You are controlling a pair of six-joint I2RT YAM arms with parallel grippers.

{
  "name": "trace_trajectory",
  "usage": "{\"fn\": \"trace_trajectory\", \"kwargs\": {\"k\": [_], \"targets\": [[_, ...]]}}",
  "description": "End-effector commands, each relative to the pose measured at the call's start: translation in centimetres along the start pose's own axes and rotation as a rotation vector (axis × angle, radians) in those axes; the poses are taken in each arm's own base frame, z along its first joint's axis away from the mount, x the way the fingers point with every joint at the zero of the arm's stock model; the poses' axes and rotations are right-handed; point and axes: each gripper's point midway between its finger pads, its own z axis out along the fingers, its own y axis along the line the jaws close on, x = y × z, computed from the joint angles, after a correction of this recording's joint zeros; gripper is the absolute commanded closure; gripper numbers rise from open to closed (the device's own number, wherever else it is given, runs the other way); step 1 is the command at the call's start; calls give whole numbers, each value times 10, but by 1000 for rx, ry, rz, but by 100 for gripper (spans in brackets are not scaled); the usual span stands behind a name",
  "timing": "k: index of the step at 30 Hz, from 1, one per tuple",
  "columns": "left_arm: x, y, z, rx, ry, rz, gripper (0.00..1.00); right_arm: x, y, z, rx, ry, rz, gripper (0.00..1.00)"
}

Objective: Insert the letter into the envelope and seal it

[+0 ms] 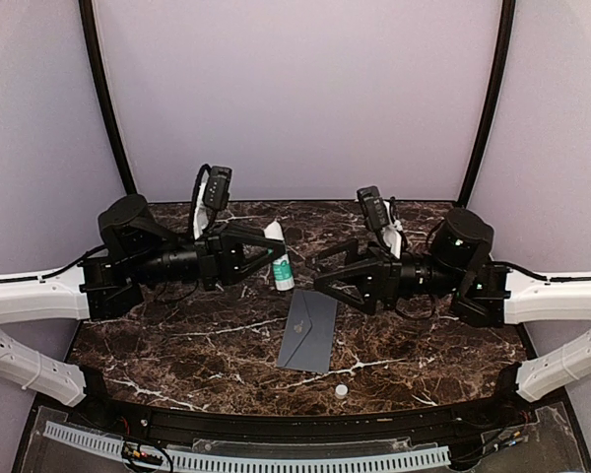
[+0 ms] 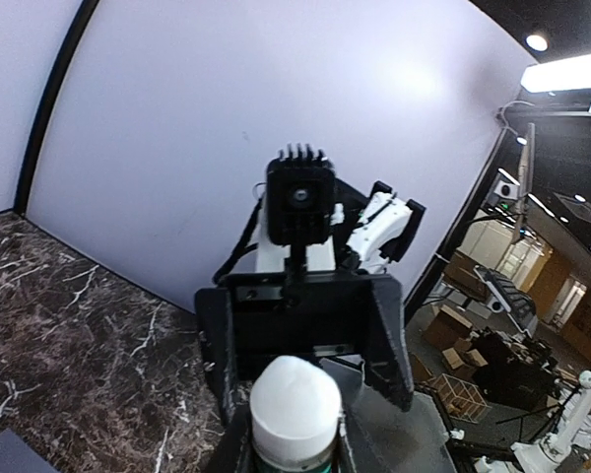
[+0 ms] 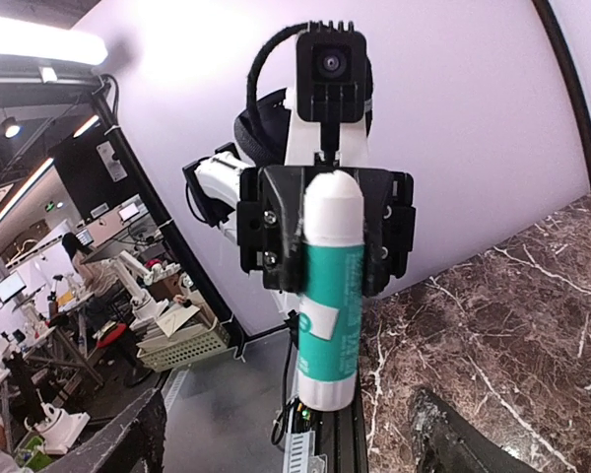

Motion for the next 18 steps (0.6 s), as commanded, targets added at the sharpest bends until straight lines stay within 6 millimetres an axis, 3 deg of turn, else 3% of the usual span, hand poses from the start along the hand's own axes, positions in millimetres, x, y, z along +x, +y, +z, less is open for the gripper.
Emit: {"fn": "trace_trajectory", "kwargs": {"k": [1,6,18], "targets": [[-18,-50,-8,241,-48,44,100,-4,30,14,-168,20,-49,20],[-18,-67,-11,338,-32,49,100,1,43,32,-240,62,-52,29],[-15,-71,-9,375,-21,43,100,0,66,47,-395,70,-37,59]]}}
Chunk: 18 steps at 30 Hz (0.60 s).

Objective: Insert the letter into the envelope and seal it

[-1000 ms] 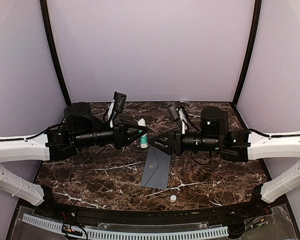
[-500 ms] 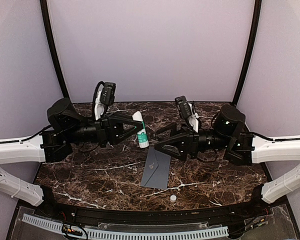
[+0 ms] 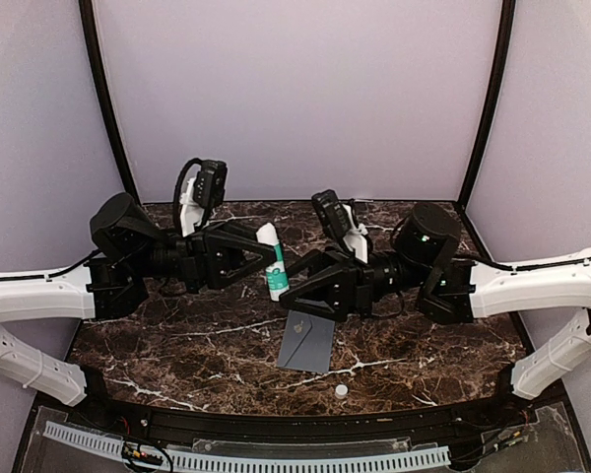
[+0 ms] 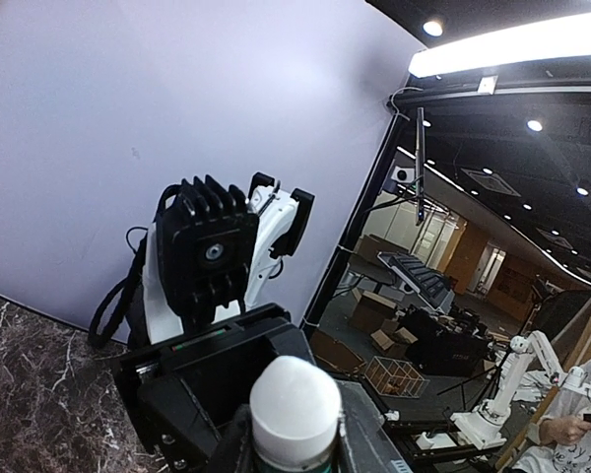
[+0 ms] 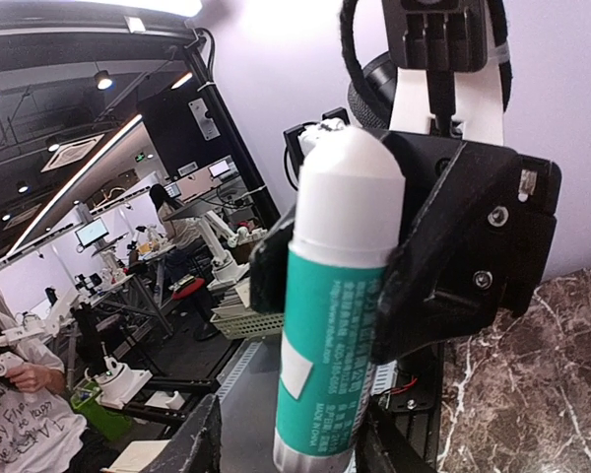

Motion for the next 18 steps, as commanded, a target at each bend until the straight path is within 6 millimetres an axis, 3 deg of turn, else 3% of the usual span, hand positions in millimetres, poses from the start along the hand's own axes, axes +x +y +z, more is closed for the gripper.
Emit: {"fn": "trace_trajectory", "kwargs": {"k": [1,6,14,18], "targets": [[-6,-14,0,51,-20,33,100,-11,19,6,-99,-20,-39,60],[-6,-12,0,40,-18,33,100,-9,19,5,-93,-13,-35,65],[-6,-11,-1,26,-18,39,100,-10,14,4,-58,-18,-33,86],[0,-1,-2,-26,4,38,100,-13,2,2,29,-34,-29,93]]}}
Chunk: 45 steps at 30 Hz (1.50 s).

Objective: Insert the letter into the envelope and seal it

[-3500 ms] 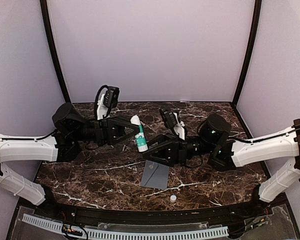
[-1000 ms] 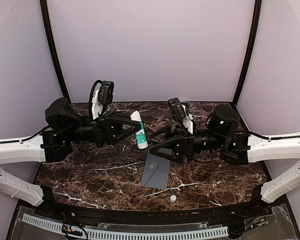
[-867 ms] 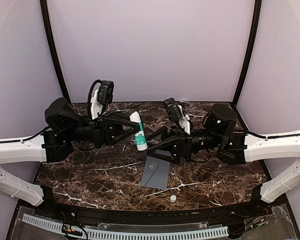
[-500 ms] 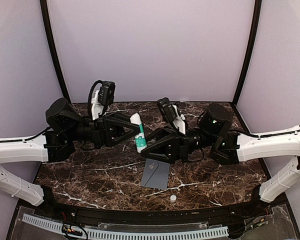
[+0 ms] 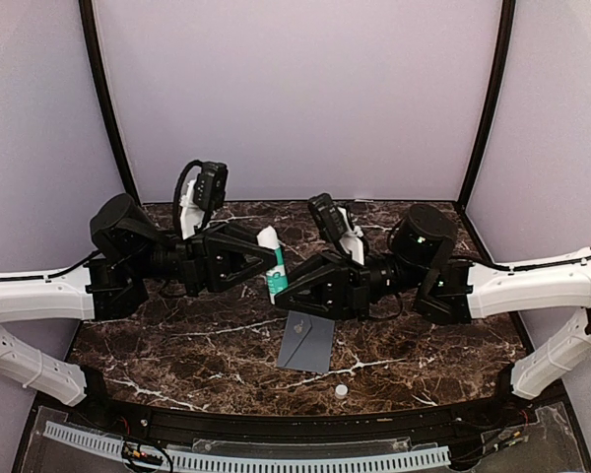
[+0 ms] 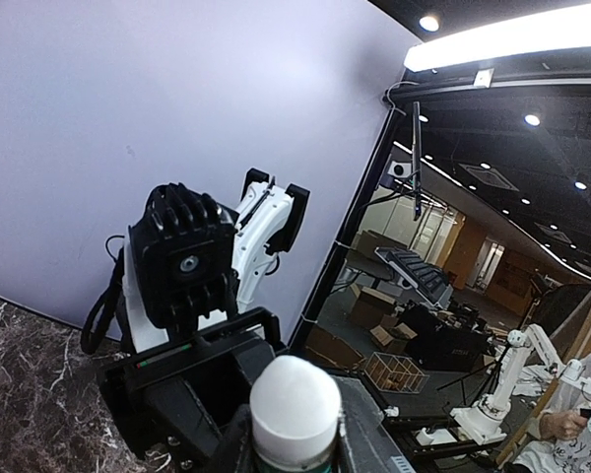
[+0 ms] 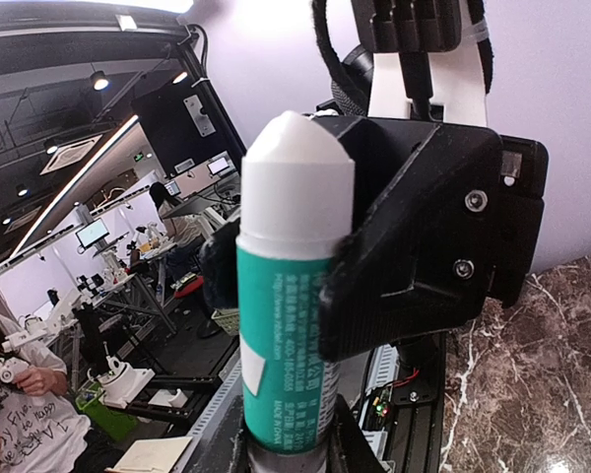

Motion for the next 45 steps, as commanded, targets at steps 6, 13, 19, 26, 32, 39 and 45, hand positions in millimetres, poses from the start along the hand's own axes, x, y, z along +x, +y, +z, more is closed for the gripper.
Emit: {"fn": "trace_trajectory", "kwargs": {"k": [6,13,19,26,32,39,45], "targets": [[13,30,-8,-180,39,29,100,-25,-31,-17,284,-80,-43,100],[23,67,-16,-365,56,7,100,-30,-87,-39,643,-63,-23,100],[31,96,-23,-507,53,-42,100,-26,-136,-59,944,-12,12,100],[43,122,-30,-613,49,-115,100,-19,-169,-69,1181,46,22,100],[50,129,-31,-632,46,-160,100,-20,-172,-69,1220,41,24,100],[30,117,-32,-618,-7,-152,100,-30,-129,-58,991,-11,-14,75],[5,92,-28,-533,-62,-125,100,-36,-77,-57,719,-89,-53,38]]}}
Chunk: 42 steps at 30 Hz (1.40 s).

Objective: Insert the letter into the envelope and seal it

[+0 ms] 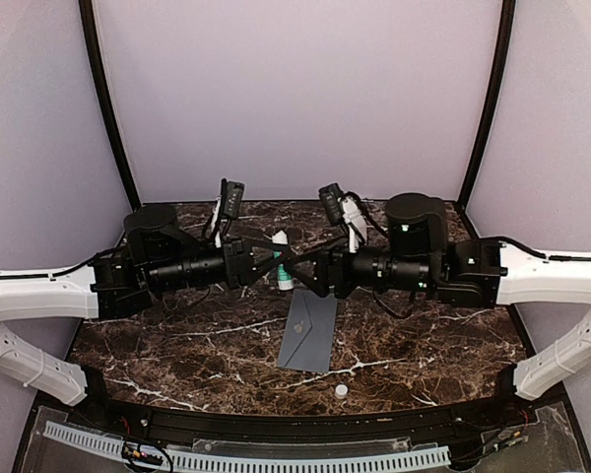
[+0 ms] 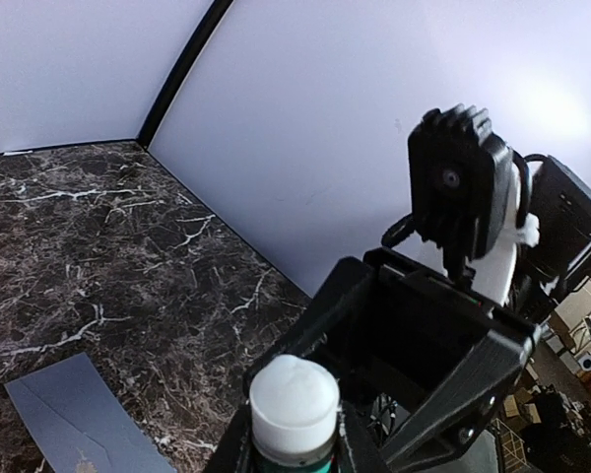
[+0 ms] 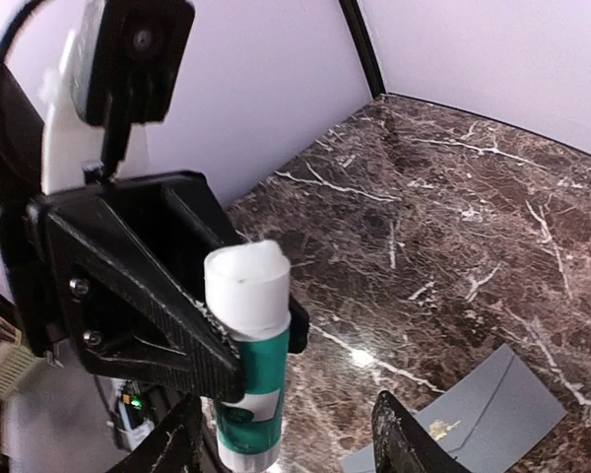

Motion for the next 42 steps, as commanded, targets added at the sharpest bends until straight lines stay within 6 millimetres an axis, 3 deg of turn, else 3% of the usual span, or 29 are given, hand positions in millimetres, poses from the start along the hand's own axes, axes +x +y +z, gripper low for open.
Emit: {"fn": "trace_trajectory", "kwargs": {"k": [1,4,10,15,17,28,42], "targets": [[-30,-45,-18,159,-72,18,100,-41,33,-39,-253,-196,-2,34],[-31,-65,-25,275,-71,48,100,-39,43,-55,-392,-223,0,26],[-29,-108,-42,530,-46,90,100,-30,76,-74,-658,-223,-38,22],[-30,-130,-54,665,-52,117,100,-25,95,-75,-772,-185,-56,39],[-31,-132,-56,674,-55,120,100,-23,103,-75,-808,-175,-64,45],[-30,-132,-54,674,-44,122,100,-22,124,-76,-910,-185,-61,50],[-29,-132,-52,680,-39,122,100,-23,132,-68,-944,-179,-46,62]]}}
